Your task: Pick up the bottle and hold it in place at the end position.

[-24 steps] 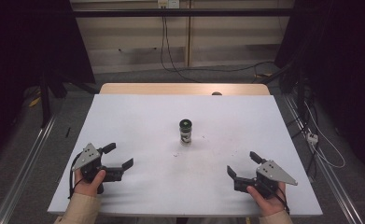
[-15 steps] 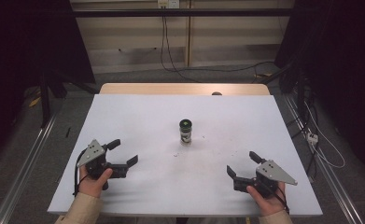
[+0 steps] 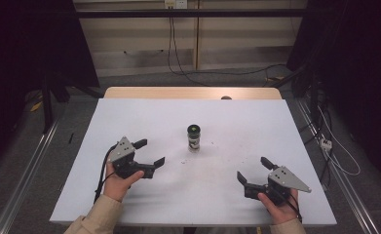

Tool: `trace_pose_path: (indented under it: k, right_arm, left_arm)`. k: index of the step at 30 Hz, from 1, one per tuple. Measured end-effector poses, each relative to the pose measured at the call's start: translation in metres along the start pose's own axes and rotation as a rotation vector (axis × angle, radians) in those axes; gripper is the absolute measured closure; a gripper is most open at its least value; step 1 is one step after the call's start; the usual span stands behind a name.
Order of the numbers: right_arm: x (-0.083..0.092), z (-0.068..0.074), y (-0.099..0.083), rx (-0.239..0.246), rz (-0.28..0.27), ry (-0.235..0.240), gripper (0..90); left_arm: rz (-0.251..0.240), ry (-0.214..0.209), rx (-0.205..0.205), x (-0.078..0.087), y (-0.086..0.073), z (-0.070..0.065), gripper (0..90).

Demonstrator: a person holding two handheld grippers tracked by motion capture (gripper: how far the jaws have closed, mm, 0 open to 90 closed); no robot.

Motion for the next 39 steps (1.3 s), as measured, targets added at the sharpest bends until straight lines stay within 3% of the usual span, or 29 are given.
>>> trace_pose_path:
  k: [7, 20, 29, 39]
  right_arm:
    - [-0.004, 0.002, 0.001, 0.001, 0.0, 0.015, 3.7]
    - [-0.006, 0.002, 0.001, -0.004, -0.001, 0.019, 3.8]
    - [-0.005, 0.002, 0.002, -0.003, -0.003, 0.018, 3.9]
    - [-0.005, 0.001, 0.002, -0.004, -0.003, 0.018, 3.8]
  left_arm:
    - [0.024, -0.011, -0.013, -0.021, 0.003, -0.003, 4.8]
    - [0.04, -0.018, 0.019, -0.053, 0.001, -0.006, 6.7]
    - [0.08, -0.017, -0.007, -0.074, 0.0, -0.009, 8.9]
    - [0.127, -0.018, -0.009, -0.099, -0.006, -0.012, 13.2]
Point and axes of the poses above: each handheld gripper's, and its own axes: x roughly backward along the jaws, y roughly out of its top, z roughly to its left, the point moved 1 cm from there along -x, roughly forward along the jaws, and after that the axes turned 11 degrees about -z, right-handed, at the moved point
